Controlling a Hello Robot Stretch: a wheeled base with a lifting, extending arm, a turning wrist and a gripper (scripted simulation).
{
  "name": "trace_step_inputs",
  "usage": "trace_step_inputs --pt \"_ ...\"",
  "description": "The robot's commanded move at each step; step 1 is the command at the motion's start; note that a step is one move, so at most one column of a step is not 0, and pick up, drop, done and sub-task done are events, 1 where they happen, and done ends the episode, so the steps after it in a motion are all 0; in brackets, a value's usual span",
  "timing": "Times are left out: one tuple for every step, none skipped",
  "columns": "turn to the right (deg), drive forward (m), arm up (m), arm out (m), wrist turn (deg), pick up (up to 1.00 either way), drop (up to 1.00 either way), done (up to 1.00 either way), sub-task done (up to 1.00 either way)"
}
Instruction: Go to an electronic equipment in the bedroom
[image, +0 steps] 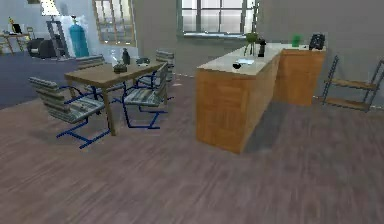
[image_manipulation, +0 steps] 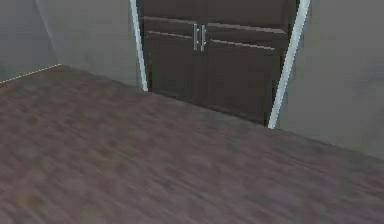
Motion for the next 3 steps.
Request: trace_step_inputs --pt "-45.0 0.00 0.00 0.00 0.0 0.00 0.00 0.00 0.00" --pt "-18.0 0.00 0.00 0.00 0.0 0.00 0.00 0.00 0.00" --pt "0.0 1.00 0.00 0.00 0.0 0.00 0.00 0.00 0.00"
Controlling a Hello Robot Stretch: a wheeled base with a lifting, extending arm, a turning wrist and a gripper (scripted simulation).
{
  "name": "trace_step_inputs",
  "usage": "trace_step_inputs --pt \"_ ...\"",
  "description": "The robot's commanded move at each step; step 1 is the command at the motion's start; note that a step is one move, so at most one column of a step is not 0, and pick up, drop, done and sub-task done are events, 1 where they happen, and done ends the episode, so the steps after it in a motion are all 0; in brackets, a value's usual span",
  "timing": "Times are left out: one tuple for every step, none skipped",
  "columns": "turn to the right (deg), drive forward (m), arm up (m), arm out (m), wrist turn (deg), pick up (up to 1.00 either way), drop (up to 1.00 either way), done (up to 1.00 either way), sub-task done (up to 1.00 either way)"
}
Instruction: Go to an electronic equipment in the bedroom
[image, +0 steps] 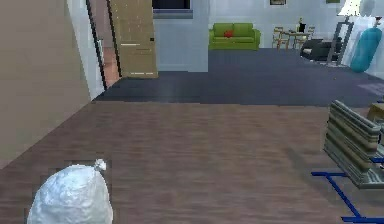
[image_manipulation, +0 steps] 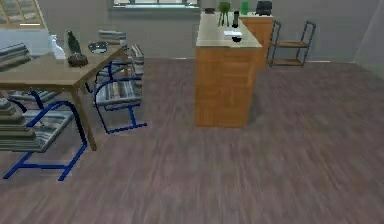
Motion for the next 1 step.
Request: trace_step_inputs --pt "0.0 1.00 0.00 0.00 0.0 0.00 0.00 0.00 0.00"
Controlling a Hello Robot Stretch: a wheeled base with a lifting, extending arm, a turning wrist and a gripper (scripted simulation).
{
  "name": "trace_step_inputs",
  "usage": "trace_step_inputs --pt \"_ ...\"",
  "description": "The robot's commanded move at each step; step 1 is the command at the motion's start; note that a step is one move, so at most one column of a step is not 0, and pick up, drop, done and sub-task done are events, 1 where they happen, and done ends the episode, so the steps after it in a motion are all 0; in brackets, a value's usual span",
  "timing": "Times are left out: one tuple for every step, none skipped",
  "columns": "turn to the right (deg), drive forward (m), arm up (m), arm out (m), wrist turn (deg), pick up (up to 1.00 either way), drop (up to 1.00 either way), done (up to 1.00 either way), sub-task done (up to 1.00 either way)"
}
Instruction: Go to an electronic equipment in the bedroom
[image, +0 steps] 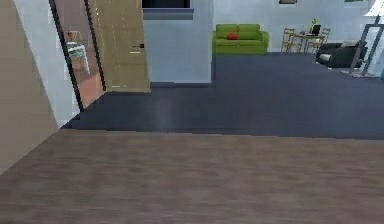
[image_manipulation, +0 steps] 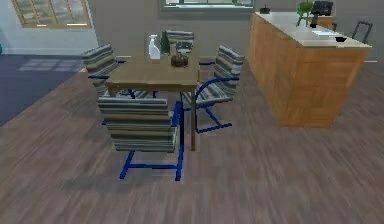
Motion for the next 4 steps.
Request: trace_step_inputs --pt "0.0 0.20 0.00 0.00 0.0 0.00 0.00 0.00 0.00" --pt "-27.0 0.00 0.00 0.00 0.0 0.00 0.00 0.00 0.00" --pt "0.0 1.00 0.00 0.00 0.0 0.00 0.00 0.00 0.00" --pt "0.0 1.00 0.00 0.00 0.0 0.00 0.00 0.00 0.00"
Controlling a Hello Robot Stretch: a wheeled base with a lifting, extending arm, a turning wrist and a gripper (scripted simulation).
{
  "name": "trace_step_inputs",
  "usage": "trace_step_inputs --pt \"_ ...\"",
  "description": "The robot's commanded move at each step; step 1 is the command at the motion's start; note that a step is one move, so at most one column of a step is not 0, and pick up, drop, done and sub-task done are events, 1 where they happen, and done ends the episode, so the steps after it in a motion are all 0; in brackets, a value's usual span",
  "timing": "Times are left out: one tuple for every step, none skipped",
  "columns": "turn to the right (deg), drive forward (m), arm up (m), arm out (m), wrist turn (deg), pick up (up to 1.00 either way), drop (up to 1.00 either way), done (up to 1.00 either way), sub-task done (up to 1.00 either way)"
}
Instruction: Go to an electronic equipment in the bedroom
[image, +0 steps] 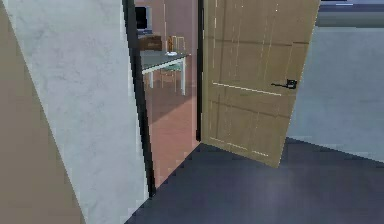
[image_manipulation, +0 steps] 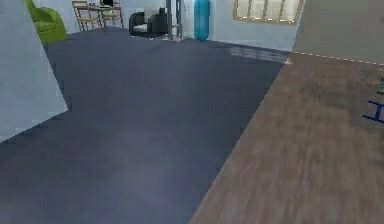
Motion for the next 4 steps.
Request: trace_step_inputs --pt "-3.0 0.00 0.00 0.00 0.0 0.00 0.00 0.00 0.00" --pt "0.0 1.00 0.00 0.00 0.0 0.00 0.00 0.00 0.00" --pt "-15.0 0.00 0.00 0.00 0.0 0.00 0.00 0.00 0.00" --pt "0.0 0.05 0.00 0.00 0.0 0.00 0.00 0.00 0.00"
